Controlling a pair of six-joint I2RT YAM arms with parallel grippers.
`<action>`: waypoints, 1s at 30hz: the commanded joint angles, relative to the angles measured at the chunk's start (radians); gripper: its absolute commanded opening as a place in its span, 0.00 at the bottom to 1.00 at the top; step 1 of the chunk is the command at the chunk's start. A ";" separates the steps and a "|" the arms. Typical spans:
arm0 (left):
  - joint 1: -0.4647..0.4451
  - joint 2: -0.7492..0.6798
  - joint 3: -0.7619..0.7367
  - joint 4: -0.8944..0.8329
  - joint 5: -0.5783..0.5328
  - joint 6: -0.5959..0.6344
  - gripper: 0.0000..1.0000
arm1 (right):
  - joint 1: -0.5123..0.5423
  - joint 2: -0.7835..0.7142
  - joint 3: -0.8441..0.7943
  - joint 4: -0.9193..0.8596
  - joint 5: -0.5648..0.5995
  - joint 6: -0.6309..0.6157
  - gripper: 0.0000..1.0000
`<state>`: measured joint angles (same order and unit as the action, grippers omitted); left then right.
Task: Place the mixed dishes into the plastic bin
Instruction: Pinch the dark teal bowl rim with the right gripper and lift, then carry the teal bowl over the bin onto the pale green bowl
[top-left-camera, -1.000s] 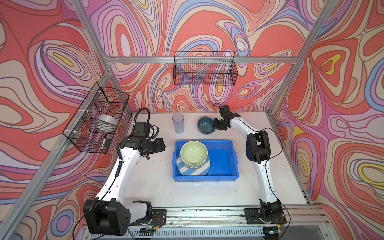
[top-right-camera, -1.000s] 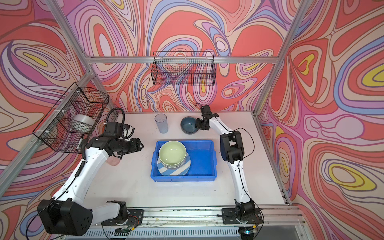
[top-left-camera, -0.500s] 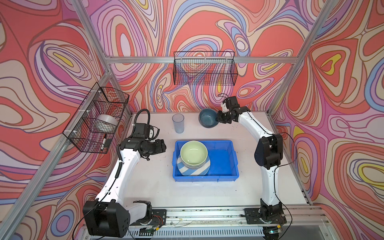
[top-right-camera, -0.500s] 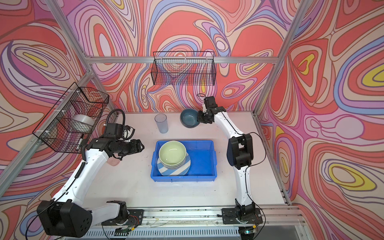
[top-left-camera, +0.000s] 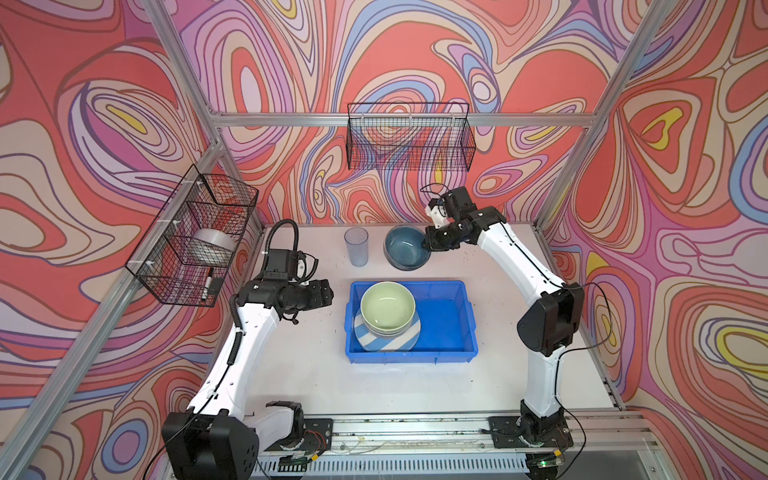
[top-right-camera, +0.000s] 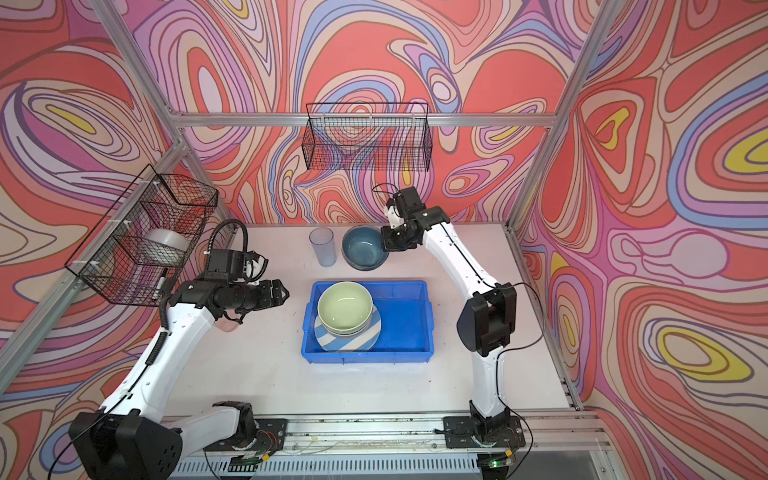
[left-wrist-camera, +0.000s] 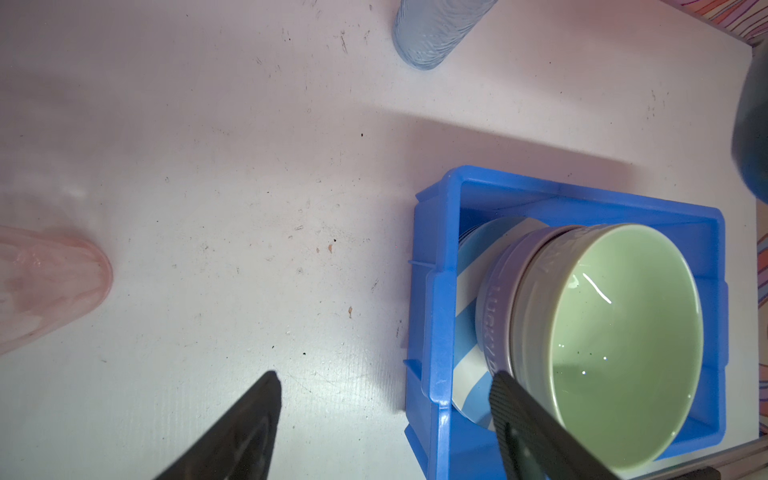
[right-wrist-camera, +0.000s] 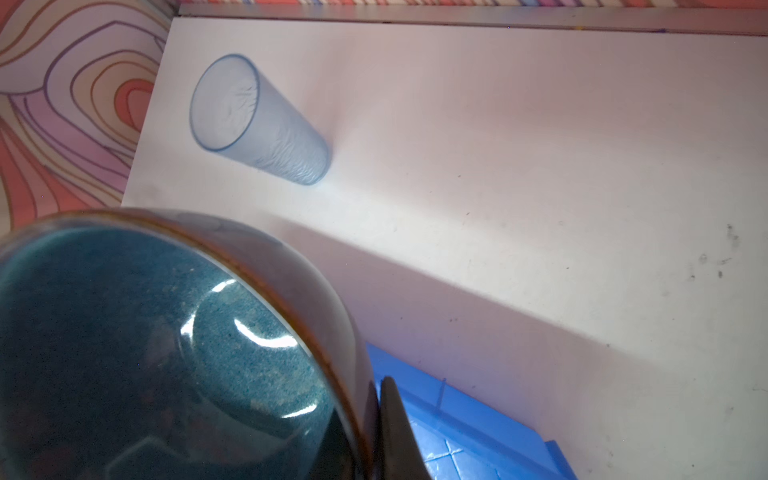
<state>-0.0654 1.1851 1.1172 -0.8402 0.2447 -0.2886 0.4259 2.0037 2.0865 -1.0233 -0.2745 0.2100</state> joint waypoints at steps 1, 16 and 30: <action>0.006 -0.014 -0.012 0.015 -0.013 0.016 0.83 | 0.041 -0.087 0.061 -0.024 -0.054 -0.024 0.00; 0.006 -0.032 -0.017 0.021 -0.026 0.011 0.83 | 0.188 -0.151 -0.075 -0.083 0.029 -0.039 0.00; 0.006 -0.059 -0.027 0.036 -0.023 -0.007 0.83 | 0.269 -0.187 -0.252 0.014 0.109 0.061 0.00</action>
<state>-0.0654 1.1522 1.0969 -0.8253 0.2283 -0.2920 0.6807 1.8839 1.8542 -1.0992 -0.1623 0.2226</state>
